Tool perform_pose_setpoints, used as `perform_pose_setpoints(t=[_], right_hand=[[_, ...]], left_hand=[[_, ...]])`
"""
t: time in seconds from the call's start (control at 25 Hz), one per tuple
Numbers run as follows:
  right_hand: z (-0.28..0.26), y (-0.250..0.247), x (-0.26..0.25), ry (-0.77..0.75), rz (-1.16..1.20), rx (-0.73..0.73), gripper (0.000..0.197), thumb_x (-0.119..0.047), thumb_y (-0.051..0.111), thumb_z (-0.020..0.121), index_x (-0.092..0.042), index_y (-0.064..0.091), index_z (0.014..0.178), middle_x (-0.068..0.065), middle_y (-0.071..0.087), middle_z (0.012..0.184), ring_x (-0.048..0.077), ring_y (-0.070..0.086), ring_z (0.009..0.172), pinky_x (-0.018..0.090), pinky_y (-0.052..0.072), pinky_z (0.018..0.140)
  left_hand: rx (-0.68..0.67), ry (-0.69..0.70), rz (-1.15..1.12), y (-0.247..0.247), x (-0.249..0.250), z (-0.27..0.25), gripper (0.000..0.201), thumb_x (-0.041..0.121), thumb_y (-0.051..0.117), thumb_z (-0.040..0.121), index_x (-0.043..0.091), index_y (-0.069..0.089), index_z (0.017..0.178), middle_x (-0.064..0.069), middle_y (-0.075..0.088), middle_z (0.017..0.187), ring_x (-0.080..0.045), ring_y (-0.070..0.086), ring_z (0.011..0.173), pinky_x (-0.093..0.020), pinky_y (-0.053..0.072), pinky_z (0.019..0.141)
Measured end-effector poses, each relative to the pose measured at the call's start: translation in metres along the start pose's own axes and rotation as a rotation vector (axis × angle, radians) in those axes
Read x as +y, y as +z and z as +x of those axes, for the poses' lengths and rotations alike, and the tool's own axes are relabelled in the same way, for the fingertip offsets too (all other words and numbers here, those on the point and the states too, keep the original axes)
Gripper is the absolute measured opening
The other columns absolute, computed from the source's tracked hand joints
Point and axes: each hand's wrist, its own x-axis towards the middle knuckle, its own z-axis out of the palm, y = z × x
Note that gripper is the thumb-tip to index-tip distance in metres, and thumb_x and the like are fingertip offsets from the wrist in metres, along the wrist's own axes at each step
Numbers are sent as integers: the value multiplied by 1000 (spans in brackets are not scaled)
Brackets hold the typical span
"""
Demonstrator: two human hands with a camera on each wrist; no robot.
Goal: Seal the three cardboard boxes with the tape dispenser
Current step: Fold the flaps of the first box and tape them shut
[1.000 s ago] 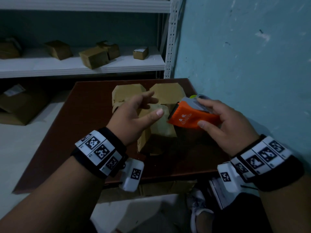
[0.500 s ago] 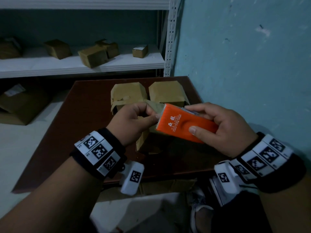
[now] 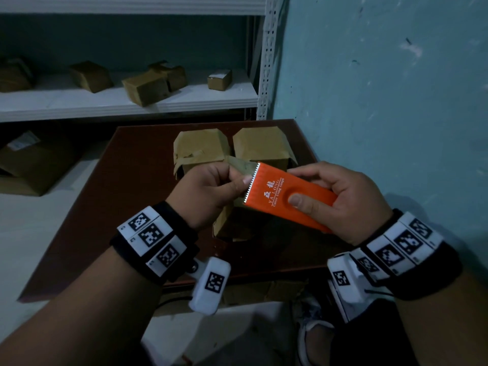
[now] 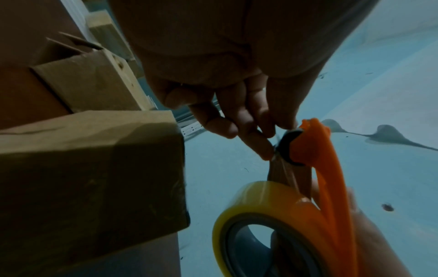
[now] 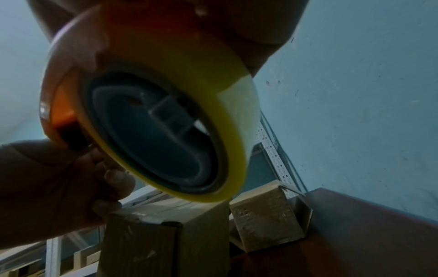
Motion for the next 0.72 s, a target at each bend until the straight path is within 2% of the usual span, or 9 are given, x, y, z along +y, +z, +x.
perform_pose_setpoints(t=[0.08, 0.16, 0.24, 0.32, 0.4, 0.52, 0.64, 0.72], right_hand=[[0, 1, -1, -2, 8, 7, 49, -59, 73, 84, -37, 68, 127, -19, 77, 101, -4, 73, 92, 12, 55, 77], [1, 0, -1, -2, 7, -2, 48, -60, 75, 84, -38, 68, 126, -24, 76, 103, -5, 72, 92, 12, 56, 77], [2, -3, -1, -1, -13, -19, 46, -60, 77, 84, -42, 68, 124, -33, 72, 104, -7, 71, 93, 9, 54, 78], [3, -6, 0, 0, -39, -33, 45, -61, 78, 82, -45, 68, 123, -38, 69, 106, -10, 69, 95, 7, 51, 79], [3, -9, 0, -2, -60, -47, 46, -65, 77, 82, -47, 69, 122, -38, 69, 105, -11, 68, 96, 6, 50, 79], [4, -15, 4, 15, -113, -56, 47, -68, 78, 79, -46, 72, 120, -35, 71, 101, -12, 68, 94, 7, 50, 75], [1, -24, 10, 58, -125, -58, 46, -65, 79, 73, -49, 72, 116, -35, 72, 97, -11, 69, 89, 12, 49, 73], [-3, -23, 14, 92, -116, -98, 47, -69, 83, 71, -50, 71, 112, -36, 71, 95, -9, 71, 84, 17, 51, 71]], left_hand=[[-2, -10, 21, -3, -2, -1, 31, 43, 70, 84, 12, 70, 80, 4, 76, 77, -7, 69, 74, -16, 52, 70], [26, -15, 113, -3, -5, -1, 32, 44, 71, 84, 13, 71, 82, 4, 76, 79, -7, 69, 74, -16, 52, 69], [56, -13, 205, 0, -5, -2, 22, 38, 73, 90, 16, 71, 83, 6, 76, 80, -4, 69, 73, -14, 50, 67], [53, -30, 193, 3, -4, -5, 12, 26, 73, 94, 16, 71, 87, 8, 77, 77, -1, 70, 72, -12, 49, 67], [32, -46, 195, 5, -3, -7, 12, 23, 72, 96, 15, 71, 88, 9, 78, 76, -1, 72, 72, -11, 49, 66], [81, -58, 294, 4, 1, -12, 17, 29, 69, 98, 19, 69, 85, 12, 77, 75, -1, 70, 70, -10, 46, 64], [103, -81, 337, 1, 3, -18, 18, 30, 68, 99, 19, 69, 85, 13, 77, 75, 1, 67, 67, -10, 45, 62], [76, -98, 376, 3, 2, -25, 16, 31, 68, 99, 20, 68, 87, 14, 77, 76, 0, 68, 68, -12, 48, 62]])
